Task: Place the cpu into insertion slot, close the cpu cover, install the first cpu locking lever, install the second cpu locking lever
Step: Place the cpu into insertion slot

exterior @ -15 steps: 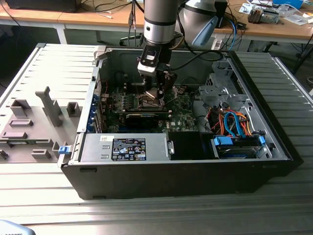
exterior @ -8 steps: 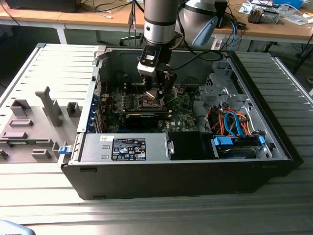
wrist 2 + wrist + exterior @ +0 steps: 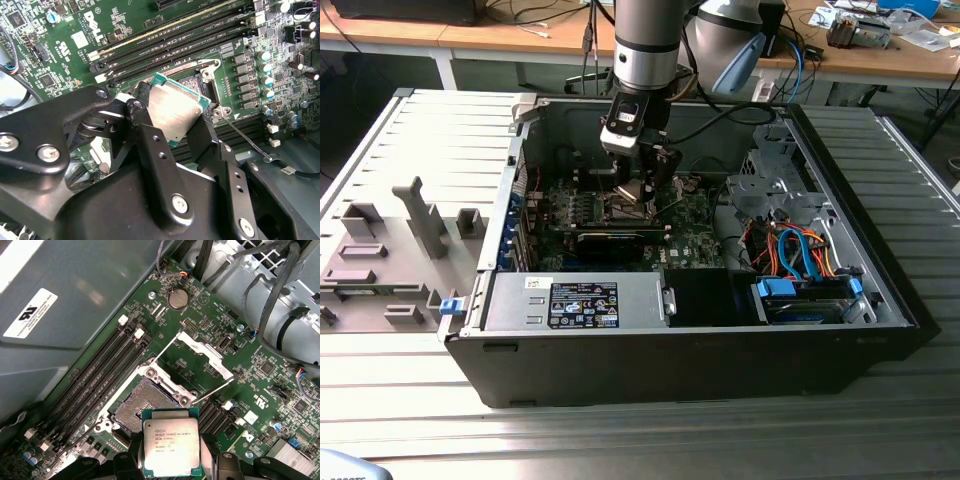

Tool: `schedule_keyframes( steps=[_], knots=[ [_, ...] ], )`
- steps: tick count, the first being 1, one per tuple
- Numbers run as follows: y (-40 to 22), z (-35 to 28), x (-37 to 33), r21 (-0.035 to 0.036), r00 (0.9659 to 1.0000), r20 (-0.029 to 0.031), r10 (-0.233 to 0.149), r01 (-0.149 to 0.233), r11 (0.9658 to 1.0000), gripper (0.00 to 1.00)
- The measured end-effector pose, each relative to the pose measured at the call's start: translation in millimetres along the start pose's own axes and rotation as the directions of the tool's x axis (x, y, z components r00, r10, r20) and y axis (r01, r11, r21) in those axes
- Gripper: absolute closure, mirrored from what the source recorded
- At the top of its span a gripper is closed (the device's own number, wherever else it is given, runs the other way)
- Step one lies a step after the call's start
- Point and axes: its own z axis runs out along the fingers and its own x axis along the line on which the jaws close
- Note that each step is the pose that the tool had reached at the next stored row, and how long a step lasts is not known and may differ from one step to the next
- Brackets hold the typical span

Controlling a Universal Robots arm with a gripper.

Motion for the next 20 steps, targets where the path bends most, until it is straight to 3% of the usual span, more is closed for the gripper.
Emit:
schedule_keyframes(
  steps=[20],
  knots=[
    [0.0, 0.0, 0.0, 0.0009, 0.9998, -0.0009, 0.022, -0.022, 0.9998, 0.45]
  ],
)
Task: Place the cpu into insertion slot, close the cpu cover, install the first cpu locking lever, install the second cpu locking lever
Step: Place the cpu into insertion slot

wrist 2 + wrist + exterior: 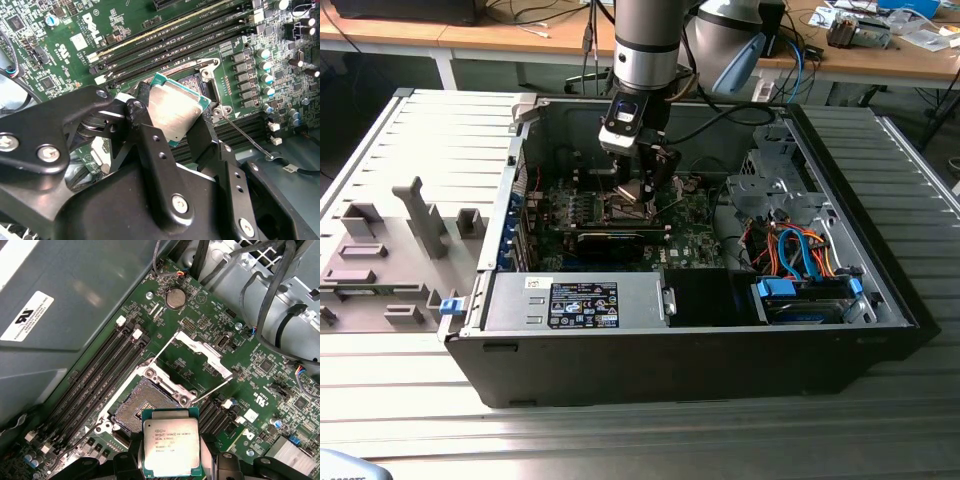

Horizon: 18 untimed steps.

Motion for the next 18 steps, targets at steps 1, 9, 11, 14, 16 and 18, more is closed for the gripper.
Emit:
schedule_keyframes(
  steps=[1, 9, 11, 14, 16, 18],
  knots=[
    [0.0, 0.0, 0.0, 0.0000, 1.0000, -0.0001, 0.001, -0.001, 1.0000, 0.45],
    [0.0, 0.0, 0.0, 0.0003, 1.0000, -0.0004, 0.008, -0.008, 1.0000, 0.45],
    [0.0, 0.0, 0.0, 0.0004, 0.9999, -0.0005, 0.011, -0.011, 0.9999, 0.45],
    [0.0, 0.0, 0.0, 0.0005, 0.9999, -0.0006, 0.013, -0.013, 0.9999, 0.45],
    [0.0, 0.0, 0.0, 0.0006, 0.9999, -0.0007, 0.015, -0.015, 0.9999, 0.45],
    [0.0, 0.0, 0.0, 0.0006, 0.9999, -0.0008, 0.017, -0.017, 0.9999, 0.45]
  ],
)
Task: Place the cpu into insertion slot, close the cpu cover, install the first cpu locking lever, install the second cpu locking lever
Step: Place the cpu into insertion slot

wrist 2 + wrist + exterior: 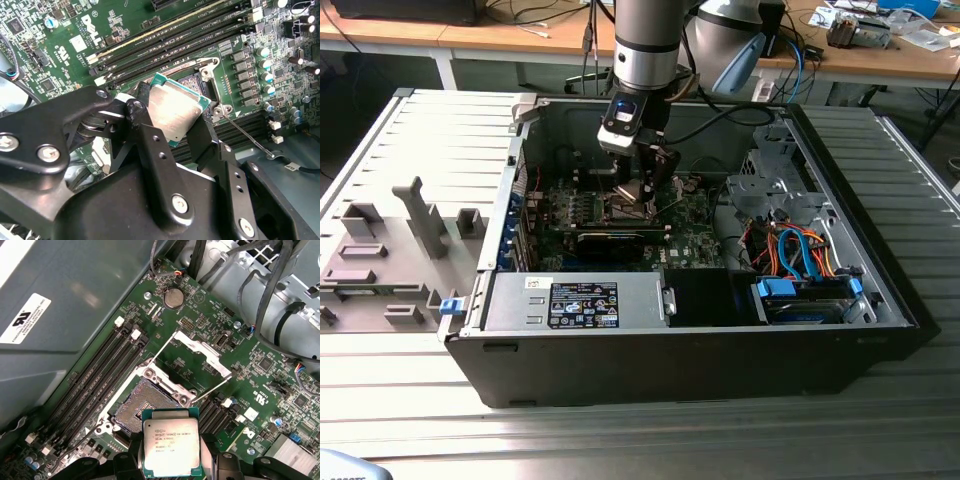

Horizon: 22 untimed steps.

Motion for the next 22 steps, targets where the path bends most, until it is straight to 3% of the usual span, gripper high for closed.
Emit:
schedule_keyframes(
  steps=[22],
  knots=[
    [0.0, 0.0, 0.0, 0.0007, 0.9998, -0.0008, 0.018, -0.018, 0.9998, 0.45]
  ],
)
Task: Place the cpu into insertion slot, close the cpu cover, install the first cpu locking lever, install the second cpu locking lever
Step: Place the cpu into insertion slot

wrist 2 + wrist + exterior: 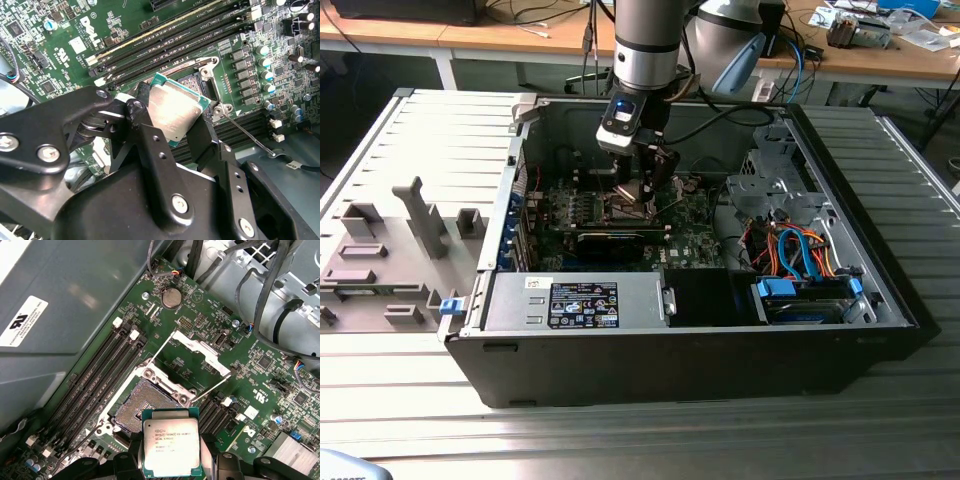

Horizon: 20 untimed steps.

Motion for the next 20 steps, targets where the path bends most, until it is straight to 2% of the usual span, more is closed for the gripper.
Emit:
schedule_keyframes(
  steps=[20],
  knots=[
    [0.0, 0.0, 0.0, 0.0005, 0.9999, -0.0006, 0.013, -0.013, 0.9999, 0.45]
  ],
)
